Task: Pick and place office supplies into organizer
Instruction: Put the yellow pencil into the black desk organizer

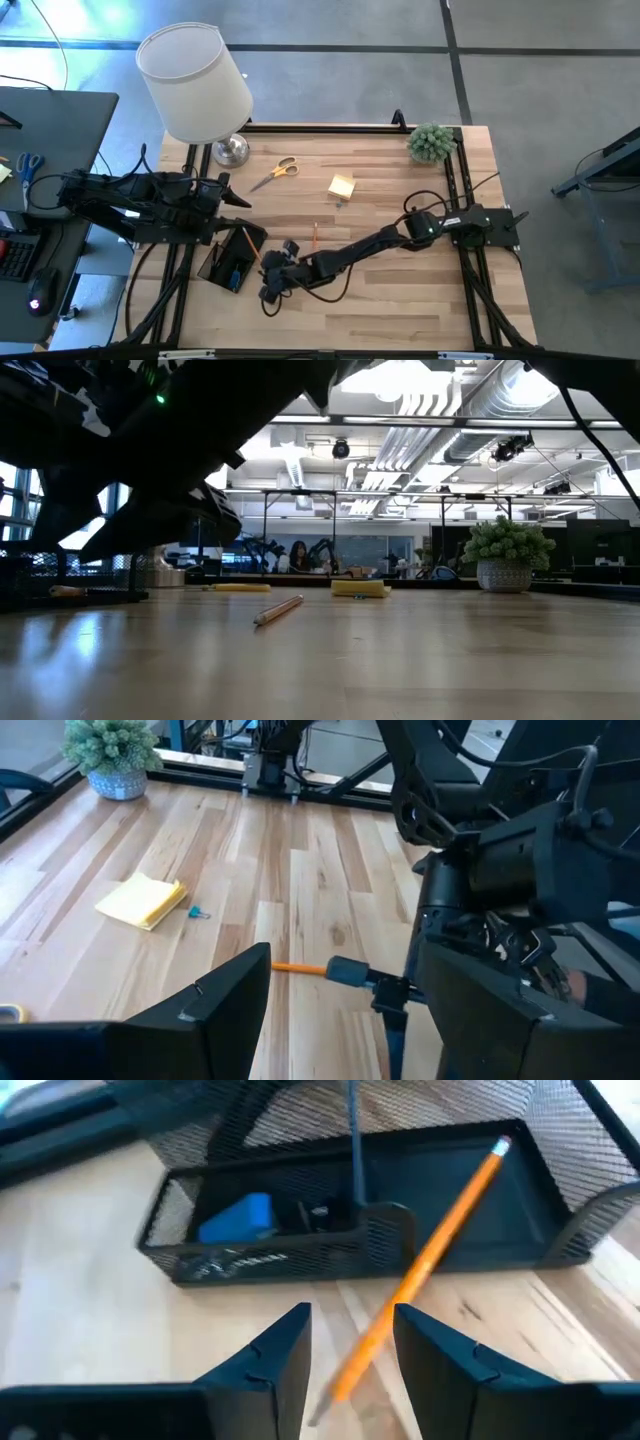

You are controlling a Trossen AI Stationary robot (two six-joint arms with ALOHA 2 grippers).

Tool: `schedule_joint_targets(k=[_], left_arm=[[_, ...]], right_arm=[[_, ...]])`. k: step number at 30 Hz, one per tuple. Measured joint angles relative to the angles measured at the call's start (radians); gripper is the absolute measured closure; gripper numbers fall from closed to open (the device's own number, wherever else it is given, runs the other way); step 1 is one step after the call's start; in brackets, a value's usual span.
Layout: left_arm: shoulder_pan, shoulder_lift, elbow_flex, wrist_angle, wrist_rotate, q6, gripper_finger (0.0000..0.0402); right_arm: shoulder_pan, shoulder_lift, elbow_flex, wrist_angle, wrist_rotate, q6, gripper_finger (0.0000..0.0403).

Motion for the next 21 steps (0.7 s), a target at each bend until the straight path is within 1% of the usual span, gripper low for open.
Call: schedule_joint_targets(k=[11,17,21], left_arm=[[0.000,0.000,0.000,0.011,-0.011,-0.023,0.0157],[0.000,0.000,0.000,0.019,-0.027,-0.047,0.0157],[0.000,0.000,0.000,0.019,-0.029,-0.055,0.0157]], right_arm=[[0.001,0.039,-0.001,0.007,0.017,-0.012,0.0263],[0.004,0.048,0.000,-0.004,0.058,-0.037,0.0263],[0.008,0.050,0.000,-0.043,0.114,-0.039,0.0264]])
